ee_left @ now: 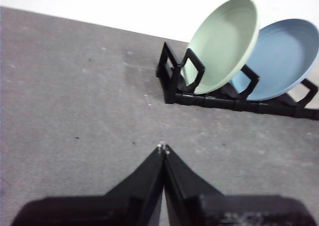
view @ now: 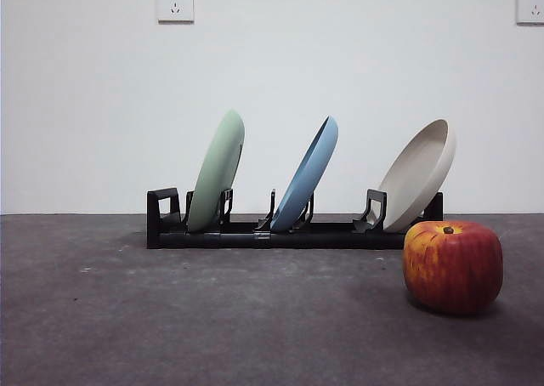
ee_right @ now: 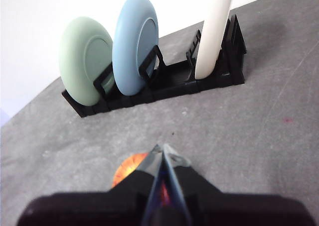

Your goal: Take the green plate from the plate rack,put the plate on the table,take the apple from the table,put the apple in the plate

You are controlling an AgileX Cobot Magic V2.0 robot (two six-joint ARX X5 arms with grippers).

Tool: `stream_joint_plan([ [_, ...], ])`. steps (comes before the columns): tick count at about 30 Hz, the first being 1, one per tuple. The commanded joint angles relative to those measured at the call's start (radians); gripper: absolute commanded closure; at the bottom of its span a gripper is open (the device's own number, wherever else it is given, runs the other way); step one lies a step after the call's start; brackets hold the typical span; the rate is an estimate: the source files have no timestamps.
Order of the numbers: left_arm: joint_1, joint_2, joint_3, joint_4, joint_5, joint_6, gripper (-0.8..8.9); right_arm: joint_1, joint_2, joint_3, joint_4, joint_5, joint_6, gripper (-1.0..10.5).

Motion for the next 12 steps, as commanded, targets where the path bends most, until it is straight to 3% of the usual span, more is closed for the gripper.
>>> stream_joint_plan([
  [1, 0.002, -0.002, 0.052, -0.021, 0.023, -0.028, 8.21, 0.001, 0.01, 0.048, 0.011, -0.002, 0.023, 9.6],
  [8, 0.002, 0.042, 0.182, -0.108, 0.08, -0.027, 8.21, 0.002, 0.085, 0.185, -0.008, -0.011, 0.021, 9.6],
  [12, 0.002, 0.098, 0.261, -0.139, 0.142, -0.027, 8.21, 0.002, 0.167, 0.297, -0.083, -0.054, -0.031, 9.6],
])
